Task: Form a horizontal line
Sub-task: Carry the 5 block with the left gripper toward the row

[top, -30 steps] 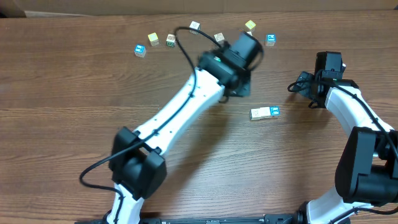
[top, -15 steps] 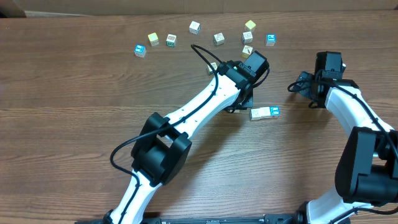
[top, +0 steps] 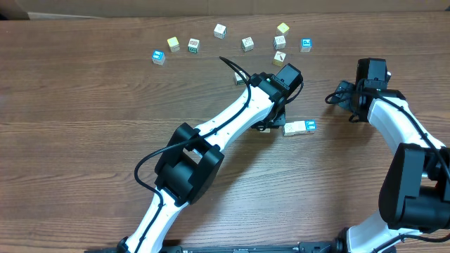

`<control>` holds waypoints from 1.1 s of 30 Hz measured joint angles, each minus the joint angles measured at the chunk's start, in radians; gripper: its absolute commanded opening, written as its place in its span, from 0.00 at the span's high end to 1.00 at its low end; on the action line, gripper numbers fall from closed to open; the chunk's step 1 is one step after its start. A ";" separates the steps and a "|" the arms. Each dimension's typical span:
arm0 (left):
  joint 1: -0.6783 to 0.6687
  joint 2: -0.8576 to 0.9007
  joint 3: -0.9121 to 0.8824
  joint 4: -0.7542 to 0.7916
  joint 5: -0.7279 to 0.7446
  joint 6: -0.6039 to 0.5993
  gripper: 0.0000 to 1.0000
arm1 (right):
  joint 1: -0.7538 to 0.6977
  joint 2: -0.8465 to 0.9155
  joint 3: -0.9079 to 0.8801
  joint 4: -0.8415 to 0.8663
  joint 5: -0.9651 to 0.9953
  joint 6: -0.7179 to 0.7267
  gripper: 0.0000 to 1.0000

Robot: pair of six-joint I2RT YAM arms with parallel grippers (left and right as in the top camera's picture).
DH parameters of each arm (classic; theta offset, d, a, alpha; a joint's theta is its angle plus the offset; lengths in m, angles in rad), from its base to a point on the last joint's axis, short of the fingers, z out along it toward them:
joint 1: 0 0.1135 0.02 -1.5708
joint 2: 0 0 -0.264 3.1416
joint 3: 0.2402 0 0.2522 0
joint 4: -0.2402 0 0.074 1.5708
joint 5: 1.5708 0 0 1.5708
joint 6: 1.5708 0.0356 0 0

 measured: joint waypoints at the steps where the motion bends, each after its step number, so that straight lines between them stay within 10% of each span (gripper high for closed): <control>1: -0.001 0.000 0.000 0.000 0.000 0.000 0.67 | 0.000 0.000 0.000 0.000 -0.001 0.000 0.00; 24: -0.002 0.000 0.000 0.057 -0.027 0.000 0.50 | 0.000 0.000 0.000 0.000 0.000 0.000 0.00; 33: 0.079 0.000 0.000 0.076 -0.036 0.003 0.93 | 0.000 0.000 0.000 0.000 -0.001 0.000 0.00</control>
